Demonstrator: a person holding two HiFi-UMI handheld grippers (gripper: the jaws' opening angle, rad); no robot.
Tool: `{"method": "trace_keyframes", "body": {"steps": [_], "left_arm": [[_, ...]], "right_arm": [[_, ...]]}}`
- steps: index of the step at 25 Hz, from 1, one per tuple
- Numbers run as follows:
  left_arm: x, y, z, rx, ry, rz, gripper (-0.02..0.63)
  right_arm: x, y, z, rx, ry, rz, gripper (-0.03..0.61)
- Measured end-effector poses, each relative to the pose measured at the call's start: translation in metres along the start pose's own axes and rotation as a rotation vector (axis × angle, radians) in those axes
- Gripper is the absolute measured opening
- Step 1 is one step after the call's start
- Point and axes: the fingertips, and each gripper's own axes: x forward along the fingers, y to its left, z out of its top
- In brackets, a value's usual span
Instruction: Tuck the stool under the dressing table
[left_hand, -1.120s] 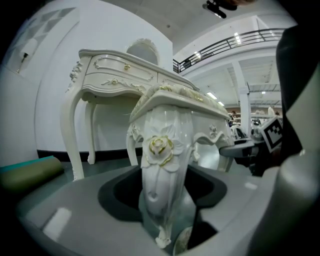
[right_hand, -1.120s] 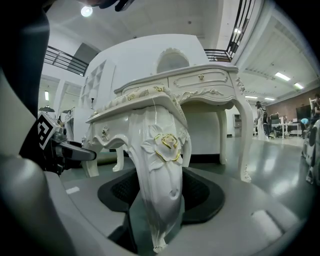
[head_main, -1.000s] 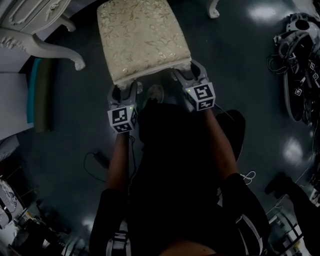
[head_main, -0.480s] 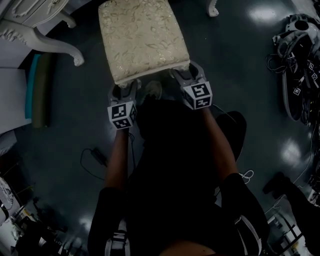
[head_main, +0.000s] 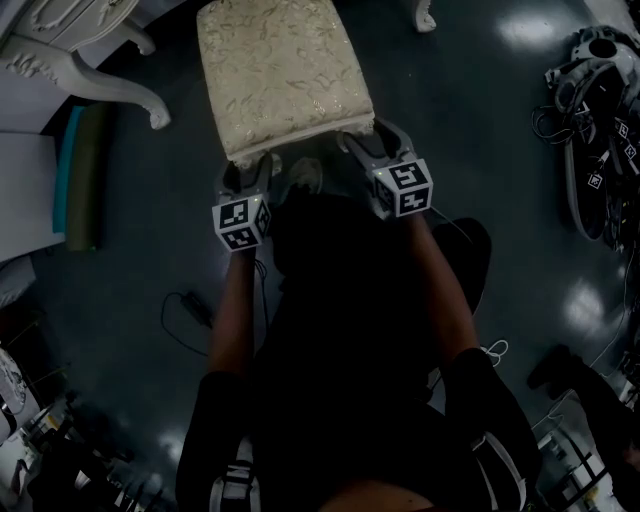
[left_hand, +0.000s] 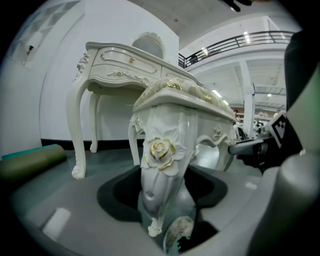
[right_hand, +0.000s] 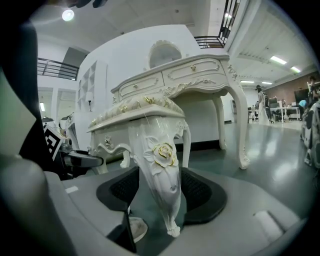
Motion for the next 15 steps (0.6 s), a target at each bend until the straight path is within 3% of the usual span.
{"method": "trace_keyframes", "body": {"steps": [15], "left_arm": [[-0.027, -0.002, 0.011, 0.020, -0.003, -0.025, 0.226]], "right_arm": [[-0.008, 0.004, 0.012, -0.044, 0.003, 0.000, 0.246]]}}
